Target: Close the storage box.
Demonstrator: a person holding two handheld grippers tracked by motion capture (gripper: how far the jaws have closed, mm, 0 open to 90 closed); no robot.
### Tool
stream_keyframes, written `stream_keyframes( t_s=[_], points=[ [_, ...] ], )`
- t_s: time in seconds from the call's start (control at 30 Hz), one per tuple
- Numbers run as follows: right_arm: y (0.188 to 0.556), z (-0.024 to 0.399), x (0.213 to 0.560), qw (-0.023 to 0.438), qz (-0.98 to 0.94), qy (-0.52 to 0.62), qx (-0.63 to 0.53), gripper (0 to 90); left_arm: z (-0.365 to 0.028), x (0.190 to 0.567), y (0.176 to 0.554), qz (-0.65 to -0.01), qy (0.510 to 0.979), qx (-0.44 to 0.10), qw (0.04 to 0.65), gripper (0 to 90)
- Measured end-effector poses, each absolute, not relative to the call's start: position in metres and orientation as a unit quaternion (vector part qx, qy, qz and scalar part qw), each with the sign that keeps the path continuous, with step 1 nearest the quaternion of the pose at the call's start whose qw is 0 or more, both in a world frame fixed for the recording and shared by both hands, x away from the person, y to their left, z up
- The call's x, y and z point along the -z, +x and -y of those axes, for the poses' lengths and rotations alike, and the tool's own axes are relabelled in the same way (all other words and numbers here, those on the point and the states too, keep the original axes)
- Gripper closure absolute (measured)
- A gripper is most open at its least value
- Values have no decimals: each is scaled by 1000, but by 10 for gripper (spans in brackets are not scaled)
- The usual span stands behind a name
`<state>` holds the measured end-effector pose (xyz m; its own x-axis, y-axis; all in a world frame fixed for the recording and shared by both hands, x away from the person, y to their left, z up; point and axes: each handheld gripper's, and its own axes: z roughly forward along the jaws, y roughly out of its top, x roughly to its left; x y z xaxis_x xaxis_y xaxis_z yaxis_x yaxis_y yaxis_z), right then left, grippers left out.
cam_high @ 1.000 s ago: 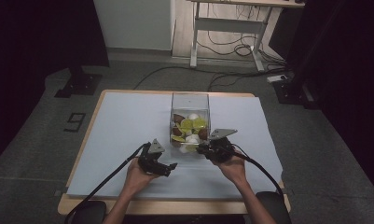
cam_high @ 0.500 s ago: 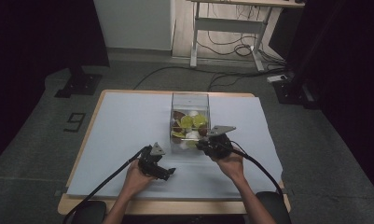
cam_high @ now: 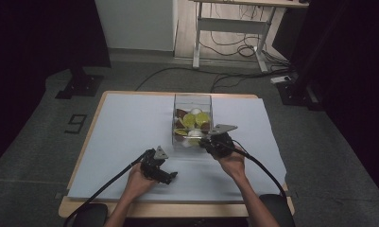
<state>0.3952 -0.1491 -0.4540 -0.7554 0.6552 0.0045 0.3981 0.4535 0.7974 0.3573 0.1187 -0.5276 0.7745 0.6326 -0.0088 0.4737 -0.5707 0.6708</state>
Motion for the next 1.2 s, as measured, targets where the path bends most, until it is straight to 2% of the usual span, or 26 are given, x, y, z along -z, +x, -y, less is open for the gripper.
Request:
stream_keyframes(
  t_s=[1.2],
  points=[
    [413, 142, 457, 194, -822, 344, -410, 829, -118, 528, 358, -320, 879, -117, 335, 16]
  ],
)
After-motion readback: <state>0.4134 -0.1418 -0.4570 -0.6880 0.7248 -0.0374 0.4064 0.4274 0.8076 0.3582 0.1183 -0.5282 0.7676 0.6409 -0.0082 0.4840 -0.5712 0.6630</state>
